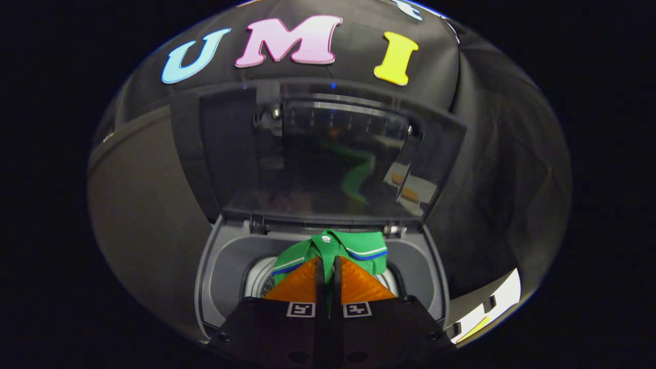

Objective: Put the clothes into the washing machine and then close the washing machine lid.

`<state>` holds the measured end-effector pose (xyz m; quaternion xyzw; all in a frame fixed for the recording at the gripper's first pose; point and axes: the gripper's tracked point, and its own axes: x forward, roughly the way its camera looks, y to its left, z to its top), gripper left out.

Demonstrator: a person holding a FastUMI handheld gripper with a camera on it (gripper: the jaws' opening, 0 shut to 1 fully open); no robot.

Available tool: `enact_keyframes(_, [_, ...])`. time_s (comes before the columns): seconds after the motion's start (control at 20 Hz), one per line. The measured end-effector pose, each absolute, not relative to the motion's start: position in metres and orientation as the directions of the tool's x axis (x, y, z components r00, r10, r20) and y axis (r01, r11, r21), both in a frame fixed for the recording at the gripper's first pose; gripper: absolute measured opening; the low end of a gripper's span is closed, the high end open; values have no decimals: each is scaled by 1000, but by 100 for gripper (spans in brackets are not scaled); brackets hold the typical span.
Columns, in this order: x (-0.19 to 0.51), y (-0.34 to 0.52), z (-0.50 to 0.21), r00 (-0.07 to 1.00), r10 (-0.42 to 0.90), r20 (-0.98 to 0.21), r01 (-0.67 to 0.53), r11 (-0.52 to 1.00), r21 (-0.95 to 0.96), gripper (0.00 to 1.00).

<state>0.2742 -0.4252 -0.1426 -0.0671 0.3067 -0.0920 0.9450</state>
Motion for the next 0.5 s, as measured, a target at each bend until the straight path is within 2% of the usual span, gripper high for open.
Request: enact_keyframes(0.5, [276,-432,-248,653,-172,-738,97,985,-144,5])
